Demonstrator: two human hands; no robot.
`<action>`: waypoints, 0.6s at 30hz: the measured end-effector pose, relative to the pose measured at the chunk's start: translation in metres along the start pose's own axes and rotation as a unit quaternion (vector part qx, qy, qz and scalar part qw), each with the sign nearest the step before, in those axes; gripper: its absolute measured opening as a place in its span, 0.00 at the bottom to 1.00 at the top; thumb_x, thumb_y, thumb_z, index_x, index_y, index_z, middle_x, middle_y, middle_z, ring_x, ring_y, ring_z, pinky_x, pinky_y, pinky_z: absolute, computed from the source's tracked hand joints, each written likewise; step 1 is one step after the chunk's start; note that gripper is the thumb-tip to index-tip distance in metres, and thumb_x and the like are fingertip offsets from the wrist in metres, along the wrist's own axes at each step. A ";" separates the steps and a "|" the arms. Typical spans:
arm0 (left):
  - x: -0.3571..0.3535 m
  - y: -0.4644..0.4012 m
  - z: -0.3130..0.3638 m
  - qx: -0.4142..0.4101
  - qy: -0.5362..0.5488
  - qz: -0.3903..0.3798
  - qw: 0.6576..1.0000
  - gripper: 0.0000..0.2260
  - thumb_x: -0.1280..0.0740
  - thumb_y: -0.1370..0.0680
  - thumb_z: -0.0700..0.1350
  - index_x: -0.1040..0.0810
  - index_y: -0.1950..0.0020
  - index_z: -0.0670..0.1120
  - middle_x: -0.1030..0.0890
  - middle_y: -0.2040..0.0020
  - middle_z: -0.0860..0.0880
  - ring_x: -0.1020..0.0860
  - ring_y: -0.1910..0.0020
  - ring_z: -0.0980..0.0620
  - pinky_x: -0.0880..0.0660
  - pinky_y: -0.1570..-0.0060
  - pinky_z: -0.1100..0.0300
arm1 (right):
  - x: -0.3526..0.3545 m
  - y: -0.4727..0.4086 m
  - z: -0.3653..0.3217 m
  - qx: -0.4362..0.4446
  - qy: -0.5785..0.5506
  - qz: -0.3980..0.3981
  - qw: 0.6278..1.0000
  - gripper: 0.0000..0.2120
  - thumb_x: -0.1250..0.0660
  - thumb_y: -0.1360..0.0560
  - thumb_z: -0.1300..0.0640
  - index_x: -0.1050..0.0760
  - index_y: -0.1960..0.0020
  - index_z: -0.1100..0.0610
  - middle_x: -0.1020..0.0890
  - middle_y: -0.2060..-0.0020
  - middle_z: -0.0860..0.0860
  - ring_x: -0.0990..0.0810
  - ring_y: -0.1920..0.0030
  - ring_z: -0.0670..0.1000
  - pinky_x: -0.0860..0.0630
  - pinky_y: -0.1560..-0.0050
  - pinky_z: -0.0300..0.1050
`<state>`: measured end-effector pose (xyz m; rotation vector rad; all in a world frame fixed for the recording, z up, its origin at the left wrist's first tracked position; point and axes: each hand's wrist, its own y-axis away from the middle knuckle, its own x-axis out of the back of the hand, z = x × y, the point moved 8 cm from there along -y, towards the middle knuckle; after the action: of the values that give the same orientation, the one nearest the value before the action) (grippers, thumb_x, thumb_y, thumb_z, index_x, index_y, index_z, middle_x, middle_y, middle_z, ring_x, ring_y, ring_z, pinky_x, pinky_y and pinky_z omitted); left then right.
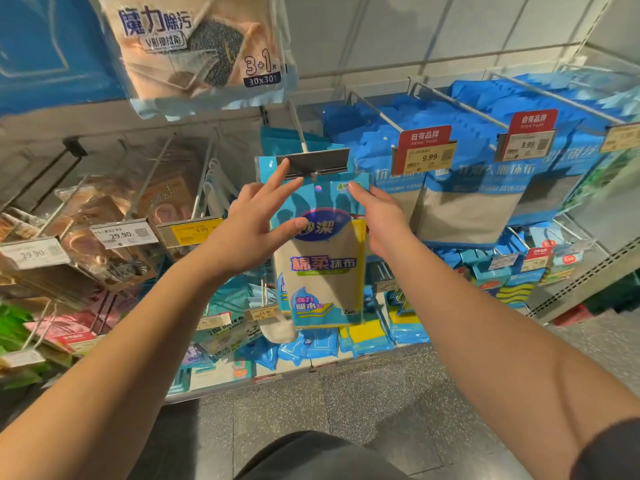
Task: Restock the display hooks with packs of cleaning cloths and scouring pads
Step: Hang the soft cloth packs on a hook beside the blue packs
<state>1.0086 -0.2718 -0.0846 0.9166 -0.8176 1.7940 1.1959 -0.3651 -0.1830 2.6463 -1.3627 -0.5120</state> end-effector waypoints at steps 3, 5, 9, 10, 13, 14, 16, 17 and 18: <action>0.001 -0.001 -0.002 -0.007 -0.009 0.000 1.000 0.34 0.44 0.23 0.65 0.43 0.19 0.56 0.55 0.19 0.64 0.47 0.23 0.51 0.38 0.26 0.36 | -0.011 -0.006 -0.002 -0.012 -0.007 -0.008 1.000 0.05 0.29 0.23 0.52 0.20 0.48 0.51 0.14 0.54 0.49 0.15 0.53 0.49 0.18 0.56 0.46; 0.000 -0.002 -0.005 -0.011 -0.010 0.000 1.000 0.33 0.44 0.22 0.65 0.43 0.18 0.56 0.56 0.20 0.65 0.47 0.23 0.51 0.39 0.26 0.36 | -0.014 -0.010 -0.004 -0.010 0.008 0.003 1.000 0.06 0.29 0.23 0.52 0.19 0.47 0.52 0.13 0.52 0.50 0.15 0.49 0.52 0.17 0.53 0.48; -0.001 -0.003 -0.012 -0.026 -0.017 0.002 1.000 0.33 0.44 0.20 0.68 0.42 0.18 0.56 0.56 0.20 0.65 0.45 0.24 0.50 0.38 0.27 0.37 | -0.017 -0.017 -0.006 -0.017 0.026 0.019 0.999 0.06 0.28 0.24 0.51 0.19 0.50 0.53 0.13 0.54 0.51 0.15 0.50 0.54 0.17 0.49 0.53; -0.001 -0.003 -0.014 -0.030 -0.018 0.003 0.999 0.33 0.45 0.20 0.69 0.42 0.19 0.56 0.56 0.20 0.65 0.44 0.24 0.50 0.38 0.27 0.38 | -0.018 -0.018 -0.007 -0.018 0.026 0.023 0.999 0.05 0.28 0.24 0.51 0.19 0.51 0.52 0.13 0.55 0.50 0.15 0.51 0.53 0.17 0.50 0.52; -0.003 -0.004 -0.015 -0.040 -0.013 0.004 0.999 0.34 0.45 0.22 0.70 0.42 0.19 0.57 0.56 0.21 0.67 0.44 0.25 0.52 0.37 0.27 0.37 | -0.021 -0.019 -0.008 -0.020 0.018 0.028 0.999 0.04 0.29 0.23 0.52 0.19 0.51 0.52 0.13 0.57 0.50 0.15 0.53 0.53 0.17 0.52 0.50; -0.004 -0.004 -0.015 -0.041 -0.009 0.001 0.999 0.33 0.45 0.21 0.70 0.42 0.19 0.57 0.56 0.21 0.67 0.44 0.24 0.52 0.36 0.28 0.37 | -0.021 -0.021 -0.006 -0.021 0.016 0.028 0.999 0.04 0.29 0.23 0.52 0.19 0.51 0.52 0.13 0.56 0.50 0.15 0.52 0.53 0.17 0.53 0.49; -0.003 -0.005 -0.013 -0.050 -0.006 0.003 0.999 0.33 0.45 0.21 0.69 0.41 0.19 0.56 0.56 0.21 0.68 0.45 0.25 0.54 0.37 0.27 0.39 | -0.019 -0.021 -0.005 -0.023 0.011 0.028 0.999 0.06 0.29 0.23 0.52 0.19 0.49 0.52 0.13 0.56 0.50 0.15 0.53 0.52 0.18 0.57 0.46; -0.002 -0.005 -0.011 -0.054 -0.008 0.004 0.998 0.33 0.45 0.21 0.69 0.41 0.19 0.55 0.56 0.21 0.68 0.45 0.25 0.55 0.38 0.26 0.40 | -0.018 -0.020 -0.005 -0.024 0.008 0.028 0.999 0.07 0.29 0.23 0.51 0.19 0.48 0.52 0.13 0.55 0.50 0.15 0.53 0.51 0.19 0.60 0.44; -0.001 -0.006 -0.011 -0.056 -0.008 0.004 0.998 0.33 0.44 0.20 0.68 0.41 0.19 0.55 0.56 0.21 0.67 0.45 0.25 0.55 0.39 0.26 0.41 | -0.016 -0.019 -0.003 -0.026 0.005 0.027 0.999 0.07 0.29 0.23 0.50 0.19 0.47 0.52 0.13 0.55 0.49 0.15 0.53 0.51 0.20 0.62 0.42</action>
<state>1.0118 -0.2612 -0.0902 0.8570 -0.9238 1.7298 1.2032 -0.3413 -0.1809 2.5603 -1.3953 -0.5182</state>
